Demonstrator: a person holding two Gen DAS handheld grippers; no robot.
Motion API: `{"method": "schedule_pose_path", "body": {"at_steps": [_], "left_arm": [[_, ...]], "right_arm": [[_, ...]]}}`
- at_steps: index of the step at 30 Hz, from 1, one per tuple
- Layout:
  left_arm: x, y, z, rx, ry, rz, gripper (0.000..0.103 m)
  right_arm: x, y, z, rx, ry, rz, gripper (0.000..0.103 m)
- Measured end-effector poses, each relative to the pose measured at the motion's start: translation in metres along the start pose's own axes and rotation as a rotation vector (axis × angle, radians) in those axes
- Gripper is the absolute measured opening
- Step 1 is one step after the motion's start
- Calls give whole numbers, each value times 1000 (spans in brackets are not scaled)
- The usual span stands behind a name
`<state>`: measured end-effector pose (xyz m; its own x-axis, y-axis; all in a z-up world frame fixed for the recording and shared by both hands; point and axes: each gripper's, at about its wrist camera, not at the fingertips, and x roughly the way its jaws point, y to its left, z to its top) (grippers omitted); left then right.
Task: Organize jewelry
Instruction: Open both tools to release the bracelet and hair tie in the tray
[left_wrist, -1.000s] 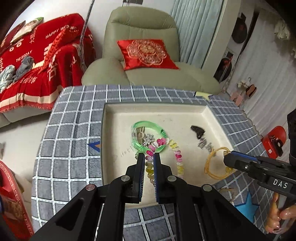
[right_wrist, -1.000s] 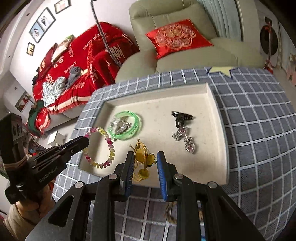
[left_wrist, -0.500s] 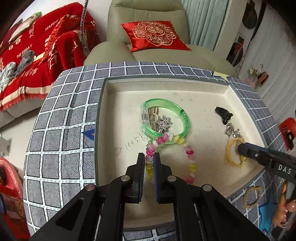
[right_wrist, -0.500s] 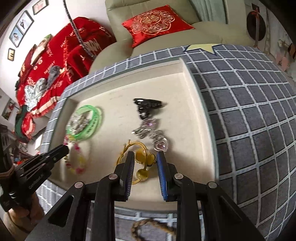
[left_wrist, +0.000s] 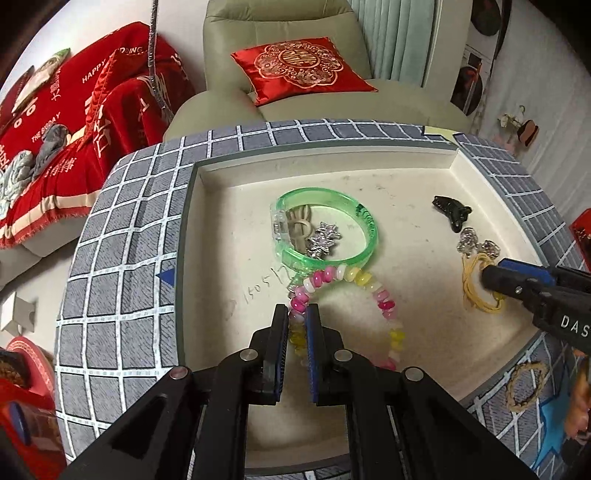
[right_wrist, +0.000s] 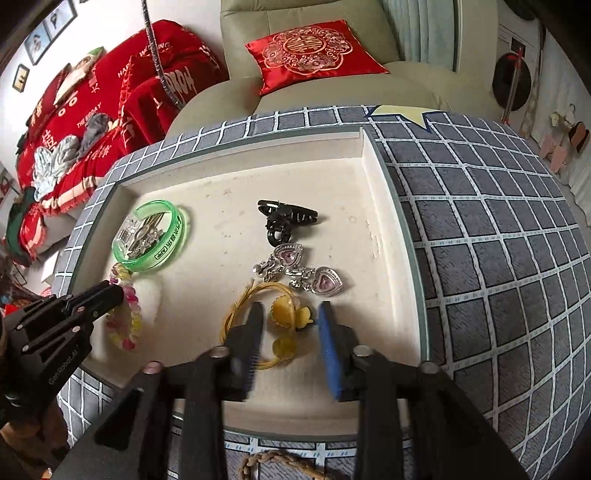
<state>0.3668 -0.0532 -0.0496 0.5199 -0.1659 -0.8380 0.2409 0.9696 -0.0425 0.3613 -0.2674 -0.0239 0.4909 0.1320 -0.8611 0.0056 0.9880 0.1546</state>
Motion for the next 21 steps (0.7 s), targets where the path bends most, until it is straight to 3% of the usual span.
{"method": "schedule_pose_path", "body": {"at_steps": [2, 6, 8, 14, 20, 21], "left_arm": [[-1, 2, -1, -16, -7, -15, 26], [-4, 6, -3, -37, -13, -21, 26], [-7, 8, -3, -52, -22, -19, 26], [-12, 10, 0, -75, -41, -30, 26], [-8, 3, 0, -27, -25, 18, 27], [-8, 3, 0, -25, -22, 17, 52]], "right_arm": [[-5, 1, 1, 7, -16, -1, 62], [-16, 1, 2, 22, -40, 25, 66], [-24, 2, 1, 37, -56, 47, 75], [-41, 2, -6, 62, -83, 84, 77], [-55, 2, -12, 68, -102, 106, 80], [-56, 2, -12, 67, -105, 107, 80]]}}
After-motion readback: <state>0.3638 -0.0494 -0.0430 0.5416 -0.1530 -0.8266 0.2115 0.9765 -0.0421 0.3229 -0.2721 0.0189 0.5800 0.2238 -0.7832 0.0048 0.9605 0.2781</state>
